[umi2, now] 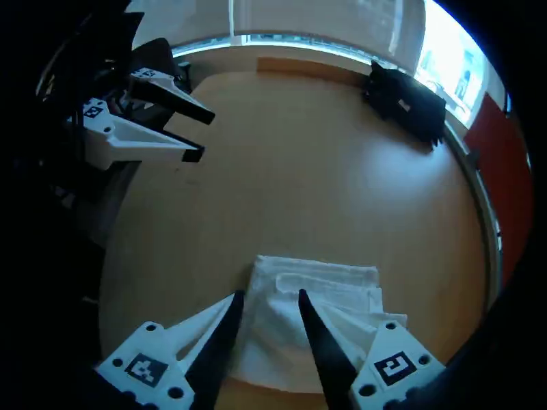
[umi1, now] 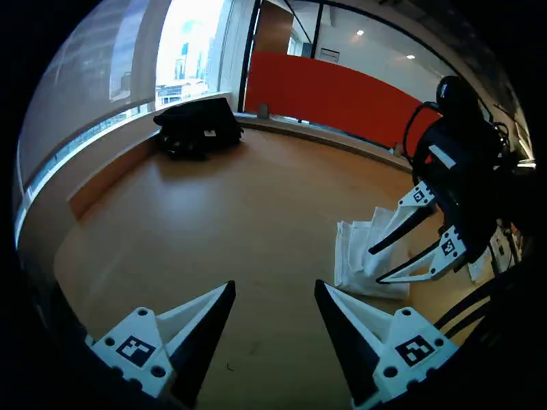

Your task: Fold towel

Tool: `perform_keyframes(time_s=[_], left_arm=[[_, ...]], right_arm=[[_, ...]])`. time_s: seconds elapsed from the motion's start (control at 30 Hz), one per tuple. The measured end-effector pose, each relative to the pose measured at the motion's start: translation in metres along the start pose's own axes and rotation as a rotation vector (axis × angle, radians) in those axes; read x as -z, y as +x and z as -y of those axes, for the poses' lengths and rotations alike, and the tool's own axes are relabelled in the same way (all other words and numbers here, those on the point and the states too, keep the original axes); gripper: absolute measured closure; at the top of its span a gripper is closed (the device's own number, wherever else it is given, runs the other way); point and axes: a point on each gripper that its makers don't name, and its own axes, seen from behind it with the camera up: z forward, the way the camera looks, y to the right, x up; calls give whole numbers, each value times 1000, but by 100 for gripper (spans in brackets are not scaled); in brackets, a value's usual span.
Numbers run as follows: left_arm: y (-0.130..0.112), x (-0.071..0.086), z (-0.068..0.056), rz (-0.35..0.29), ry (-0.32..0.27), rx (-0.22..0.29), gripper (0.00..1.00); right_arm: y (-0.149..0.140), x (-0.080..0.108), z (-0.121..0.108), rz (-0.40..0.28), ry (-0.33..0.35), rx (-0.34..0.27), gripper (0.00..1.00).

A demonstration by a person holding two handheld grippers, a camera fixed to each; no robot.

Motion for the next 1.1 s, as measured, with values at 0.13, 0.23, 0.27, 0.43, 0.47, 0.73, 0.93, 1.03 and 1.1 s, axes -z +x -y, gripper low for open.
perform_keyframes(time_s=[0.13,0.23,0.27,0.43,0.47,0.73,0.93,1.03,1.1], left_arm=[[1,-1,-2,-1,-4,-2,15],[2,-1,-4,-1,-9,-2,15],[2,-1,-5,-2,-10,-3,15],[4,-1,-9,-2,-17,-11,15],[5,-2,-9,-2,-19,-13,15],[8,-1,-15,-3,-32,-23,15],[8,-2,-18,-1,-42,-31,15],[8,-2,-20,0,-47,-36,15],[8,-2,-22,1,-51,-40,15]], right_arm=[[1,9,-3,-28,-20,-38,26],[-2,16,-6,-41,-37,-60,26],[-3,18,-6,-45,-43,-68,26],[-11,29,-7,-55,-69,-103,26],[-13,31,-7,-57,-76,-110,26],[-31,46,0,-63,-112,-178,26],[-49,53,7,-59,-137,-233,26],[-58,56,11,-57,-148,-258,26],[-63,57,14,-56,-155,-273,26]])
